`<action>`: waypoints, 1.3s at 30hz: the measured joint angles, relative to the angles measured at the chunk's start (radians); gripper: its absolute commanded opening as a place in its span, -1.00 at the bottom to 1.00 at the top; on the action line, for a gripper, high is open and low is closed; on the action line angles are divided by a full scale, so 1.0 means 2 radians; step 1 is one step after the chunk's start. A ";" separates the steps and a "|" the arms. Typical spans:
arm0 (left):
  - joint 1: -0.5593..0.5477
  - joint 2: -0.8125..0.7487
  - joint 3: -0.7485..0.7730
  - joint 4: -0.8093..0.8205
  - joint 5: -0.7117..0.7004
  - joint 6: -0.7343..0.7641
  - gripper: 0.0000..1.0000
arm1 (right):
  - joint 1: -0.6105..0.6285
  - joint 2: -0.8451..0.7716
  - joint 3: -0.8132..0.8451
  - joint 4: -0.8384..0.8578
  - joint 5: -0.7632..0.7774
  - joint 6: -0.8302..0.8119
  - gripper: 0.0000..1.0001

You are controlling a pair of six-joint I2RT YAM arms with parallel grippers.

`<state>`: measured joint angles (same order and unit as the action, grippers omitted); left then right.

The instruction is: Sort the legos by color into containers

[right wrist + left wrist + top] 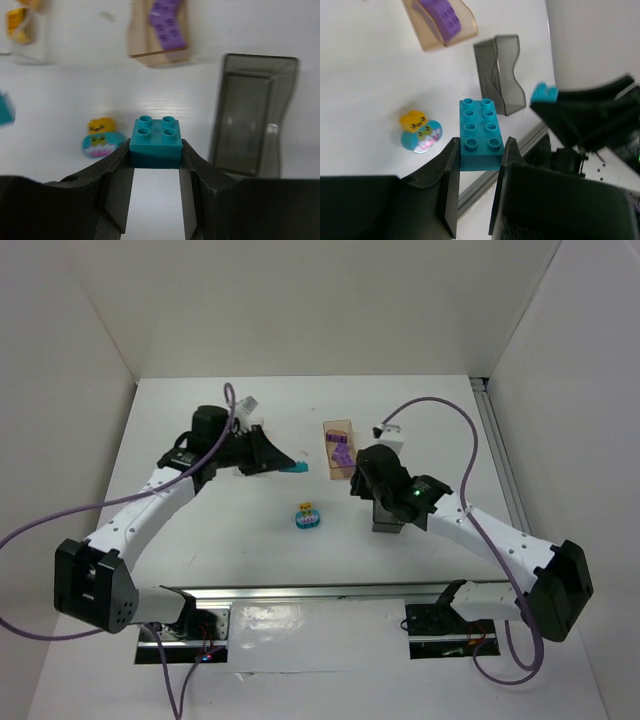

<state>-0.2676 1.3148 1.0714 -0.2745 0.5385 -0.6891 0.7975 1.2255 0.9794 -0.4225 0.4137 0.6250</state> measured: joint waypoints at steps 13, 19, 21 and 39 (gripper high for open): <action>-0.176 0.117 0.067 0.006 -0.077 -0.012 -1.00 | -0.156 -0.002 -0.068 -0.035 -0.012 -0.039 -0.39; -0.209 0.161 0.126 0.003 -0.103 -0.013 -1.00 | -0.175 0.022 -0.075 -0.029 -0.036 -0.057 0.49; -0.215 0.176 0.142 0.003 -0.113 -0.013 -1.00 | -0.177 0.019 -0.075 -0.025 -0.042 -0.064 0.54; -0.288 0.367 0.362 -0.074 -0.192 -0.012 0.14 | -0.250 -0.141 -0.049 -0.065 -0.004 -0.061 0.62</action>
<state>-0.8444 2.0483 1.7958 -0.4229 0.1551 -0.7124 0.2981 0.9443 0.8818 -0.5533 0.4061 0.5034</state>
